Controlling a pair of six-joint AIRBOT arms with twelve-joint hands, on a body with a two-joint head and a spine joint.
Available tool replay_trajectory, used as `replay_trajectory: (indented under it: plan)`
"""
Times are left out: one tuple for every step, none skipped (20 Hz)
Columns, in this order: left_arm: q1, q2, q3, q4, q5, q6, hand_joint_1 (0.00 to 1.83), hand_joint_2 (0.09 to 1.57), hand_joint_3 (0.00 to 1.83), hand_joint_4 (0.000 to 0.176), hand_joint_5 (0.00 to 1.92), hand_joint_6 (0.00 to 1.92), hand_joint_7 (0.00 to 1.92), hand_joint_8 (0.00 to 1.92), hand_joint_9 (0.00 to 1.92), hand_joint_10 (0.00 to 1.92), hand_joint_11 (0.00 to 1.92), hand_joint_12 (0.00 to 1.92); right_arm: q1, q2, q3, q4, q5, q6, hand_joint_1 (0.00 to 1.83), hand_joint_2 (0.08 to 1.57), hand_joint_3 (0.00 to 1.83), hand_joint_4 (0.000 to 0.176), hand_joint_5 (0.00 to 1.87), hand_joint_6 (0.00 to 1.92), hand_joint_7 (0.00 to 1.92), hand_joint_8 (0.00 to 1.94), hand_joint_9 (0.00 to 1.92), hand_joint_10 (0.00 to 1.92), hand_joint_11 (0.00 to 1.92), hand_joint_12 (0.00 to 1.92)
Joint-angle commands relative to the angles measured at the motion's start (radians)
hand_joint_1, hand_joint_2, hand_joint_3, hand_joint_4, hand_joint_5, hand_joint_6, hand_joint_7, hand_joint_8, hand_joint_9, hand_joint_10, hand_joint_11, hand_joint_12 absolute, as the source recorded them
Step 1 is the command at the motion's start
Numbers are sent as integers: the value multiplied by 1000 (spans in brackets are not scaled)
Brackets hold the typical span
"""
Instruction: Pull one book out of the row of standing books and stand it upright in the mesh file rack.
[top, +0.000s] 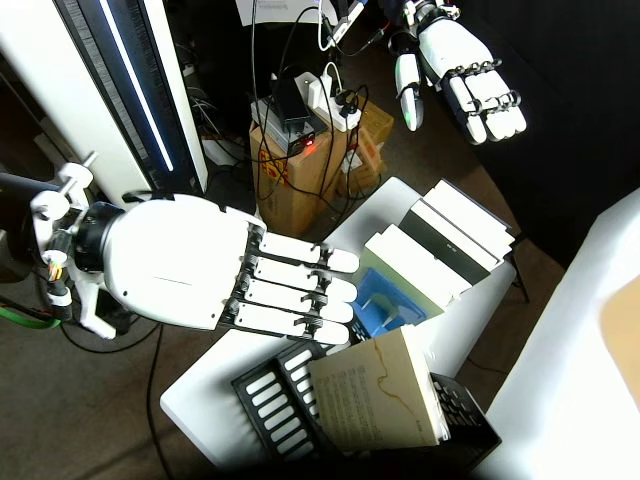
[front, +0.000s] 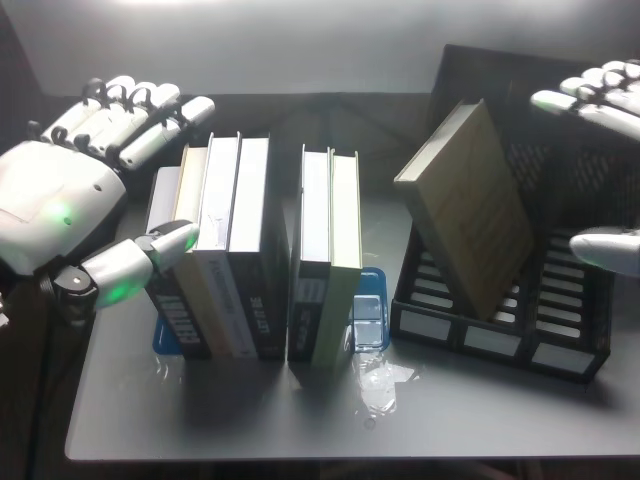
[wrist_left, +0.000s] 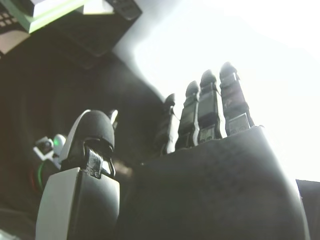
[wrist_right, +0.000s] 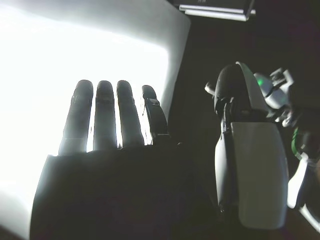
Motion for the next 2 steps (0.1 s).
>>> replay_trajectory:
  plan:
    - [-13,8,-2,13,-133,-4,297,1395,0,107,0,0,0,0,0,0,0,0,-2,4,12,-34,-156,37,423,1143,0,90,0,0,0,0,0,0,0,0]
    - [-15,9,-6,16,-135,-7,271,1381,0,124,0,0,0,0,0,0,0,0,-11,4,18,-34,-177,74,426,1143,0,99,0,0,0,0,0,0,0,0]
